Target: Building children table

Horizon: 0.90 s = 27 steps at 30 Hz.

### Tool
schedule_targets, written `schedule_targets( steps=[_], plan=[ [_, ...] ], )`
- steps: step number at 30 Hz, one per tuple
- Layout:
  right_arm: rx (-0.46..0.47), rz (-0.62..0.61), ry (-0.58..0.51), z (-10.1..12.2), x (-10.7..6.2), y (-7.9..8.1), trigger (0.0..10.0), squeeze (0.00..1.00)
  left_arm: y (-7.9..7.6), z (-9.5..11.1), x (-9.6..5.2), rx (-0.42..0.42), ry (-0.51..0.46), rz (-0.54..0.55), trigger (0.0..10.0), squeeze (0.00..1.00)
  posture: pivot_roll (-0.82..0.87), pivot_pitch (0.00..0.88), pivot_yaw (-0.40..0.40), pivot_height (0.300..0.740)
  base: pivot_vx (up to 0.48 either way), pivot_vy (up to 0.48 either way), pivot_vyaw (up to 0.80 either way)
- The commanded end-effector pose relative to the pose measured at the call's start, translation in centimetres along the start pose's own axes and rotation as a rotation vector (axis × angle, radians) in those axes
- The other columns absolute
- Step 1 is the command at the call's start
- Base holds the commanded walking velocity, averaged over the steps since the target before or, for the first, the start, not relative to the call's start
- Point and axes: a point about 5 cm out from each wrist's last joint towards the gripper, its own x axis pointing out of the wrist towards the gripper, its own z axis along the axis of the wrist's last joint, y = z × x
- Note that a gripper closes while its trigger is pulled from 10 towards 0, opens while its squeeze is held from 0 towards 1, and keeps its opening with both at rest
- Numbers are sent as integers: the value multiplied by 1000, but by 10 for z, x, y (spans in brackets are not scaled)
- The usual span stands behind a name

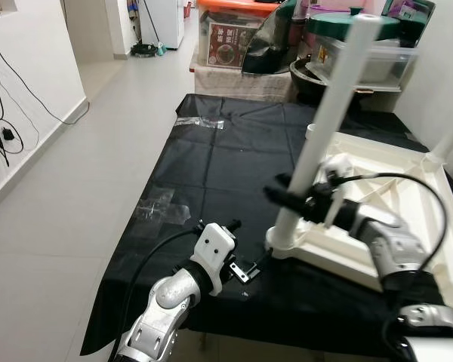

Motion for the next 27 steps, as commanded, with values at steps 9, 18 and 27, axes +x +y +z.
schedule_targets(
  steps=[9,18,27],
  plan=[
    [8,-73,34,-16,10,4,0,0,-2,1,0,3,0,-6,10000,0,102,0,-107,740,0,0,0],
    [143,-1195,-93,-23,-38,-41,0,0,-3,0,-1,0,3,-6,10000,0,88,0,-99,740,0,0,0],
    [266,-1510,-209,-38,-34,-6,10000,0,-3,-2,-1,2,6,-8,10000,0,87,0,-100,740,0,0,0]
  ],
)
